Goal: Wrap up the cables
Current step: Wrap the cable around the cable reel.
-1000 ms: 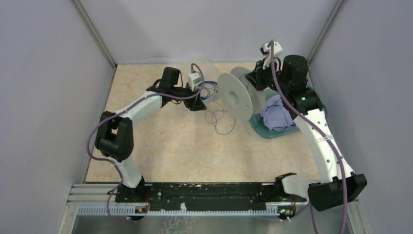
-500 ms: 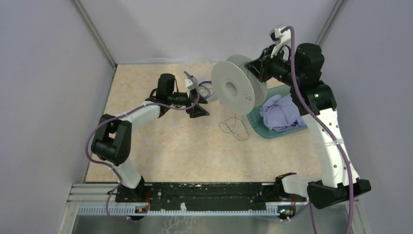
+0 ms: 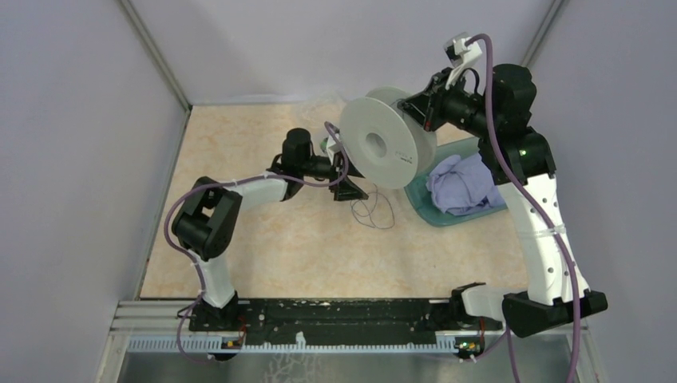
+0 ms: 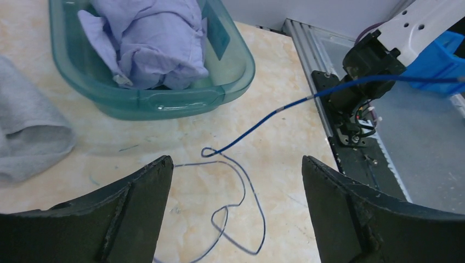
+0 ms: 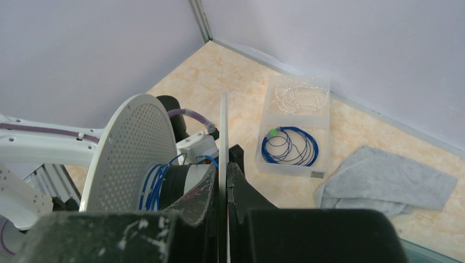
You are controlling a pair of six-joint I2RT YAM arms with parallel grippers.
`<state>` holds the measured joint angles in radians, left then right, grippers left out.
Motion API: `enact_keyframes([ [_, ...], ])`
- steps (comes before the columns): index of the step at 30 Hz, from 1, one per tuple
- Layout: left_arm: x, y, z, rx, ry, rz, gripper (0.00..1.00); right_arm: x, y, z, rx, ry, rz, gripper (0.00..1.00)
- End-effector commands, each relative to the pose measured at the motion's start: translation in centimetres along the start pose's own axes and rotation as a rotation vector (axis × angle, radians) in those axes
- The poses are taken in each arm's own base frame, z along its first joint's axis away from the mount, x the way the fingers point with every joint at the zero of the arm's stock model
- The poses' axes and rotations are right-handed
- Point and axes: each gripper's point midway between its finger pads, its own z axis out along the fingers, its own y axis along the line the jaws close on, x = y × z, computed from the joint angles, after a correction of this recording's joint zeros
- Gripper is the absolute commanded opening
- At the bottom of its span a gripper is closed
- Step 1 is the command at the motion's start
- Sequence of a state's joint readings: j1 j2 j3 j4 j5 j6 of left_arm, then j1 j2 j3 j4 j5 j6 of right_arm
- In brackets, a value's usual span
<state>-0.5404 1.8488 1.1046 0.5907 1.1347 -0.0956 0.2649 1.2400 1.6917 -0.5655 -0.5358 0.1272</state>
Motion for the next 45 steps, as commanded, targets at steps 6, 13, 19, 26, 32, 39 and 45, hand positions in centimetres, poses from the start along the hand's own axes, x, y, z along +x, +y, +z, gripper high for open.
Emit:
enact_keyframes([
  [6,0.0,-0.7,3.1,0.019,-0.071,-0.063,0.89,-3.9,1.5,-1.1,-0.038,-0.116,-0.044,0.0],
  [13,0.8,0.0,3.4,-0.003,-0.095,-0.136,0.77,-3.5,1.3,-0.9,-0.033,-0.11,-0.037,0.0],
  [19,1.5,-0.1,3.8,0.004,-0.118,-0.195,0.65,-3.4,1.2,-0.9,-0.026,-0.109,-0.039,0.0],
  [26,1.6,-0.2,4.6,0.025,-0.133,-0.254,0.52,-3.1,0.8,-0.7,-0.013,-0.103,-0.042,0.0],
  [32,1.5,0.0,5.1,0.035,-0.148,-0.327,0.37,-2.9,0.6,-0.7,-0.003,-0.099,-0.045,0.0],
  [39,1.7,-0.2,5.5,0.051,-0.138,-0.377,0.19,-2.9,0.2,-0.8,0.02,-0.101,-0.056,0.0],
  [45,2.4,-1.0,5.4,0.064,-0.11,-0.394,0.04,-3.0,-0.6,-0.9,0.066,-0.105,-0.065,0.0],
])
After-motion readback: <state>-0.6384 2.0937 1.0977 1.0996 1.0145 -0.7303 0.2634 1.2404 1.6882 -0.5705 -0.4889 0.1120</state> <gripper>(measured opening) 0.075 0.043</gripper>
